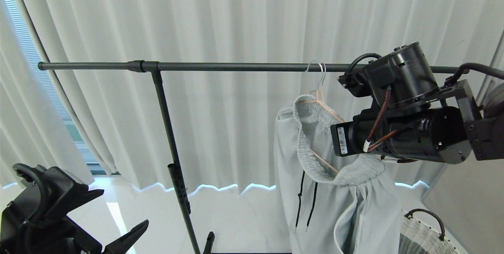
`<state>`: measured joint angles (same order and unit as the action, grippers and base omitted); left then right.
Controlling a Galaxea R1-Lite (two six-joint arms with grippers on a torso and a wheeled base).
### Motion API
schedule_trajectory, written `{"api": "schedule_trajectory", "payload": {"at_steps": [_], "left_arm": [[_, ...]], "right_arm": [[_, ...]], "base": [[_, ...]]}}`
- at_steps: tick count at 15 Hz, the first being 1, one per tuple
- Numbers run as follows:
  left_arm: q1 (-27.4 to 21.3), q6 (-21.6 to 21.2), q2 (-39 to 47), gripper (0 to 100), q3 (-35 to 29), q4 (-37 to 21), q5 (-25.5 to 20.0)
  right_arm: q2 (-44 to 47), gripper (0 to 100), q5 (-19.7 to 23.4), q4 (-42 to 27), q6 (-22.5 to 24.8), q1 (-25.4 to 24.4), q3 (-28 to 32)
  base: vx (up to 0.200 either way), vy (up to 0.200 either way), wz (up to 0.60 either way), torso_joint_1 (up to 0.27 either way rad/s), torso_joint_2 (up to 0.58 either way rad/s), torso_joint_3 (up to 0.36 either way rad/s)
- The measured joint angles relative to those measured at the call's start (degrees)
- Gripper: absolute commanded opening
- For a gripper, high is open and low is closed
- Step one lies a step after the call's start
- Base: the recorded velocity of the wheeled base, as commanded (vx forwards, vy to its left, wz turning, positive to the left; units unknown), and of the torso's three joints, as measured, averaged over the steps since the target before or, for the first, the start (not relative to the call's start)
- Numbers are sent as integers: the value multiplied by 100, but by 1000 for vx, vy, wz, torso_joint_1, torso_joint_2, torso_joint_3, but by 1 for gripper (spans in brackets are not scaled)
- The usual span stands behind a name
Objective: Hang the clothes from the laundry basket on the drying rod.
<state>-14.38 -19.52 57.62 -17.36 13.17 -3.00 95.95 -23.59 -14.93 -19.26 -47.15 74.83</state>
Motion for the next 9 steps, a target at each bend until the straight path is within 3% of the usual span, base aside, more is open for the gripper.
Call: {"api": "schedule_trajectory", "payload": {"at_steps": [6, 9], "left_arm": [[-49, 0, -10, 100, 16, 0, 0], [-116, 9, -16, 100, 22, 7, 0]], "right_arm": [[30, 0, 49, 221, 211, -9, 12], [44, 0, 73, 224, 229, -39, 9]], "base": [[200, 0, 0, 2, 3, 6], [0, 0, 0, 0, 0, 0]]}}
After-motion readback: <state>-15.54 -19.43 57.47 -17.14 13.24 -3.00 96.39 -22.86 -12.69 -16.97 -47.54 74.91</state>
